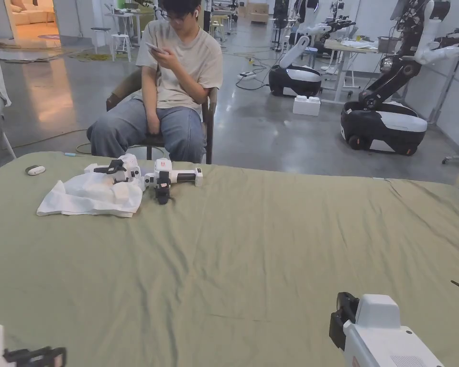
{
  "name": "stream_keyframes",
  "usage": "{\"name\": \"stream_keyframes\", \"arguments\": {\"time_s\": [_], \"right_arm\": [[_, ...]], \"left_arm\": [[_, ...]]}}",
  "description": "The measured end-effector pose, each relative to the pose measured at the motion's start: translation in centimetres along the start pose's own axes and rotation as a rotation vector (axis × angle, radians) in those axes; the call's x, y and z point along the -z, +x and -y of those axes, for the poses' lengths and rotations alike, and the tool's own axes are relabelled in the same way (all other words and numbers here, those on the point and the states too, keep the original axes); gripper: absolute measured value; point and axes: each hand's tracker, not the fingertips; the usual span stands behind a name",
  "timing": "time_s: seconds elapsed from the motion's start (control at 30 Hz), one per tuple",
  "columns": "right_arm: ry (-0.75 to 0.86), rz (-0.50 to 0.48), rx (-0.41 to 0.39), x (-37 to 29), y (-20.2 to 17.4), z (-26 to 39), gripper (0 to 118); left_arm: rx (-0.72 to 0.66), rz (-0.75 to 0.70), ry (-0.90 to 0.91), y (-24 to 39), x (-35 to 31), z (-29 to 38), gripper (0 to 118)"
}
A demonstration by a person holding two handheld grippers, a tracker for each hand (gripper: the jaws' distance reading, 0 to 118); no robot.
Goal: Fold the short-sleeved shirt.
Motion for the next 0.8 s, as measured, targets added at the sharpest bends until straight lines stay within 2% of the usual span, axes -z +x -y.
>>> {"name": "stream_keyframes", "arguments": {"time_s": [0.13,0.23,0.33,0.47,0.6,0.8], "right_arm": [[0.012,0.016,0.005,0.2,-0.1,-0.1,1],[0.037,0.029,0.021,0.2,-0.1,-0.6,1],[0.057,0.038,0.033,0.0,-0.2,-1.0,1],[0.097,0.047,0.036,-0.7,-0.4,-1.5,1],[0.130,0.051,0.050,-1.3,-0.5,-1.6,1],[0.151,0.053,0.038,-1.6,-0.6,-1.6,1]], "left_arm": [[0.067,-0.027,0.147,5.2,3.1,0.7,64],[0.195,-0.056,0.250,10.3,4.3,0.7,54],[0.232,-0.090,0.332,12.9,5.0,0.2,43],[0.230,-0.128,0.427,16.0,4.9,-0.5,1],[0.261,-0.150,0.472,17.7,4.6,-0.7,0],[0.226,-0.144,0.508,18.8,3.9,-1.4,0]]}}
